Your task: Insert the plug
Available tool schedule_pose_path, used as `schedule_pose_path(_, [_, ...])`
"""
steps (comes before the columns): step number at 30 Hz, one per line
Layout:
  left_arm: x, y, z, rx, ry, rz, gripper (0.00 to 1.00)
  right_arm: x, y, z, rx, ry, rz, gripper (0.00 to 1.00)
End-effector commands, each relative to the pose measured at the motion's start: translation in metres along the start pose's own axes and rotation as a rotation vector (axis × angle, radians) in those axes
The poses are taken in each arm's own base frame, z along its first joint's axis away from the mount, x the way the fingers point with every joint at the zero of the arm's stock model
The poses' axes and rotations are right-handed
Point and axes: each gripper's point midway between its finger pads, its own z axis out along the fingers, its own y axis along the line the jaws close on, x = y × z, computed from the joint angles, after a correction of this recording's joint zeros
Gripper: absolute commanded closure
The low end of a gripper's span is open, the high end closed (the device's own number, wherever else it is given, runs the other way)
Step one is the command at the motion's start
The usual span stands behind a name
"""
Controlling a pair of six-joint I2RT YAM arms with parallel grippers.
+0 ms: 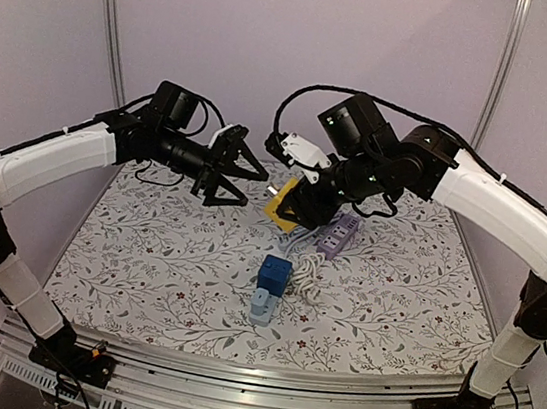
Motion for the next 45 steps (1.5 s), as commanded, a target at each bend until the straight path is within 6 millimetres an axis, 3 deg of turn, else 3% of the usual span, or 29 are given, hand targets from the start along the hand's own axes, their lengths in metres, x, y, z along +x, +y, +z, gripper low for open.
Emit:
schedule_pose_path(1, [0.010,-0.015,0.011,0.044,0.062,0.025,0.04,-0.006,-0.003,-0.001,0.033,-0.006,-0.032,0.52])
schedule_pose_path(18, [0.015,-0.019,0.046,0.108,0.171,-0.022,0.14,-0.012,0.014,-0.006,0.045,-0.020,-0.103,0.52])
schedule_pose_path(27, [0.019,-0.024,0.050,0.157,0.203,-0.035,0.32,-0.013,0.013,-0.004,0.068,-0.018,-0.130,0.52])
schedule_pose_path(38, [0.023,-0.028,0.055,0.196,0.228,-0.040,0.27,-0.012,0.010,0.001,0.086,-0.008,-0.137,0.52])
schedule_pose_path(45, [0.025,-0.031,0.059,0.213,0.241,-0.025,0.39,-0.014,0.007,0.001,0.105,-0.006,-0.144,0.52])
